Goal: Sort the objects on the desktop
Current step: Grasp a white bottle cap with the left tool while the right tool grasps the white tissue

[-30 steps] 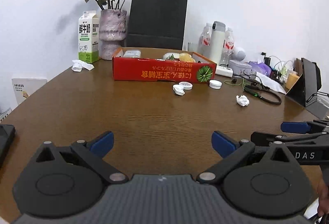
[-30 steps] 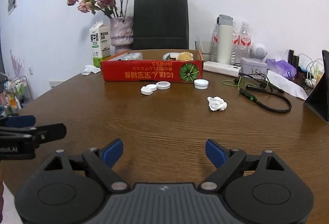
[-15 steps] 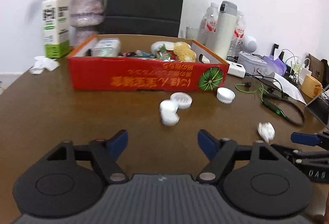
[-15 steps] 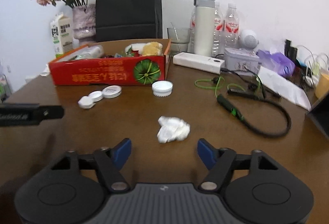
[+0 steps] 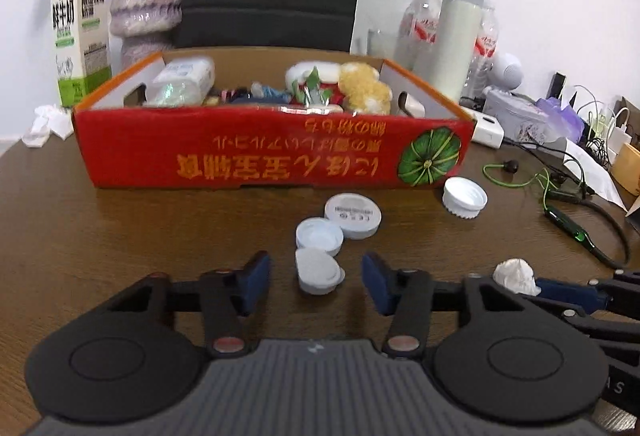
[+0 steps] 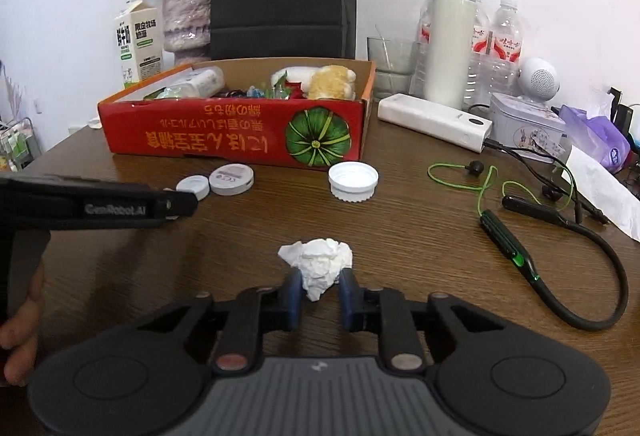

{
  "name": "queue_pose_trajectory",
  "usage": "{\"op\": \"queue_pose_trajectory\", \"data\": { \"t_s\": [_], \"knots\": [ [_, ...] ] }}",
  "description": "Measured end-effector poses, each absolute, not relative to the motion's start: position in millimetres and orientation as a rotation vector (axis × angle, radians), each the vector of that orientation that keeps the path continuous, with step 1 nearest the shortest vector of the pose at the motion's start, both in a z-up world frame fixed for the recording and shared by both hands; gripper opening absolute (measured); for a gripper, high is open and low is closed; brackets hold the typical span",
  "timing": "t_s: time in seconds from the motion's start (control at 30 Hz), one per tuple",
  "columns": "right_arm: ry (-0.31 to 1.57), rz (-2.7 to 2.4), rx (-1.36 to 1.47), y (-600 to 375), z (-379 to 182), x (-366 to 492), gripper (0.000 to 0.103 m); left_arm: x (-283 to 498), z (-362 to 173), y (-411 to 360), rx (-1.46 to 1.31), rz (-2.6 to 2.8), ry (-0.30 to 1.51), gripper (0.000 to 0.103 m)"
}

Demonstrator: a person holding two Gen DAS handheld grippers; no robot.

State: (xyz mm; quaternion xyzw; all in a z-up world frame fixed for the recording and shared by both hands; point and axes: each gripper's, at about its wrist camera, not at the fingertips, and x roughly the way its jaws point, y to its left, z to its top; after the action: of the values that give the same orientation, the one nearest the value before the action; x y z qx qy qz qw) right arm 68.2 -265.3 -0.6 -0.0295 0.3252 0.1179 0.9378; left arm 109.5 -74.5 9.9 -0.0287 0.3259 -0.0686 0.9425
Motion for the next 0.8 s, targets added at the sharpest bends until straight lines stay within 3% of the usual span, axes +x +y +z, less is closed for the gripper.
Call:
{"op": "queue_pose_trajectory", "data": {
  "t_s": [0.03,0.07,0.13,0.2,0.27,0.8],
  "knots": [
    [0.665,0.242,-0.054,-266,0,69,0.036,110,9,-75,-0.056,-0.141,0.666,0.027],
    [0.669,0.248,-0.045,-266,0,72,0.046,110,9,-76,-0.049,-0.139,0.665,0.026],
    [0.67,0.246,-0.035,-264,0,79,0.048,109,9,-77,-0.049,-0.149,0.665,0.026],
    [0.673,0.249,-0.046,-260,-1,87,0.043,106,10,-77,-0.046,-0.154,0.669,0.026],
    [0.669,0.246,-0.046,-257,-2,90,0.025,100,12,-74,-0.067,-0.157,0.667,0.026],
    [0.575,0.33,-0.017,-193,25,-25,0.023,-45,42,-18,-0.079,-0.097,0.591,0.026]
  ]
}}
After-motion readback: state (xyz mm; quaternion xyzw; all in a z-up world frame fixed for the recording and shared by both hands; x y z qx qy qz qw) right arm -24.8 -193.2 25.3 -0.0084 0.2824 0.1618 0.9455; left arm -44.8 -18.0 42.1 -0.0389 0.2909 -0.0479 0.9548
